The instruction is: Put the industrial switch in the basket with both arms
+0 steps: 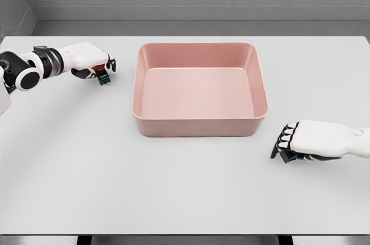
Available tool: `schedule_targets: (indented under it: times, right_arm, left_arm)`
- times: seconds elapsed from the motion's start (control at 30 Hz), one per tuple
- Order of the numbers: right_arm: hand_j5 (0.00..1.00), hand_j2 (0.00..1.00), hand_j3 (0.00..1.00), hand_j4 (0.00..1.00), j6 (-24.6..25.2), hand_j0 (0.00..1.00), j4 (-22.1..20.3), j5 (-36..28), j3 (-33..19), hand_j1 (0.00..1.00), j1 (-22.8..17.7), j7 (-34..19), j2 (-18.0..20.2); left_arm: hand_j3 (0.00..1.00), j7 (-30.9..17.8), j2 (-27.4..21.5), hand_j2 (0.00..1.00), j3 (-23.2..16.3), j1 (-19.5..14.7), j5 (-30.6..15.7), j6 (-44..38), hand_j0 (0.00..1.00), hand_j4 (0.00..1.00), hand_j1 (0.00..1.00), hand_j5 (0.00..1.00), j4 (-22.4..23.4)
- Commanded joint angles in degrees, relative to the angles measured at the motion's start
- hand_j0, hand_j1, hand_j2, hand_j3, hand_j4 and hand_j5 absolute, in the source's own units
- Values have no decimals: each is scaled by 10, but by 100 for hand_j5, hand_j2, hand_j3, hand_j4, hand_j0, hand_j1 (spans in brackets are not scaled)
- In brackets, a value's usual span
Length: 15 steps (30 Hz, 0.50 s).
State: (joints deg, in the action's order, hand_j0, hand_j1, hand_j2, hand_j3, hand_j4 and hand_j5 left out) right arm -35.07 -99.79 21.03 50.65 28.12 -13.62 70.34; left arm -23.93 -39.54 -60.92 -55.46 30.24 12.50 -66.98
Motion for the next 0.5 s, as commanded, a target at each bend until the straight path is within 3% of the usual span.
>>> schedule_targets:
  times: [0.0,0.07,0.1,0.23,0.3,0.47]
  right_arm:
    - [59,59,59,59,1,59,0,-1,-4,59,0,0,1]
    - [58,58,58,58,1,58,0,-1,-5,58,0,1,1]
    - [56,56,56,56,1,56,0,-1,-6,56,0,1,1]
    - [54,54,54,54,1,54,0,-1,-6,54,0,1,0]
    - [48,48,48,48,1,48,0,-1,-16,48,0,1,0]
    - [48,48,48,48,1,48,1,-1,-25,48,0,1,1]
  left_arm:
    - [61,0,-1,61,0,0,0,0,61,61,61,61,0]
    - [55,0,-1,55,0,1,0,2,55,55,55,55,-2]
    - [47,0,-3,47,-1,1,0,6,47,47,47,47,-3]
    - [46,0,-4,46,-1,2,0,6,46,46,46,46,-4]
    - [46,1,-4,46,-1,1,-1,6,46,46,46,46,-4]
    - [45,2,-5,45,0,0,-3,9,45,45,45,45,-9]
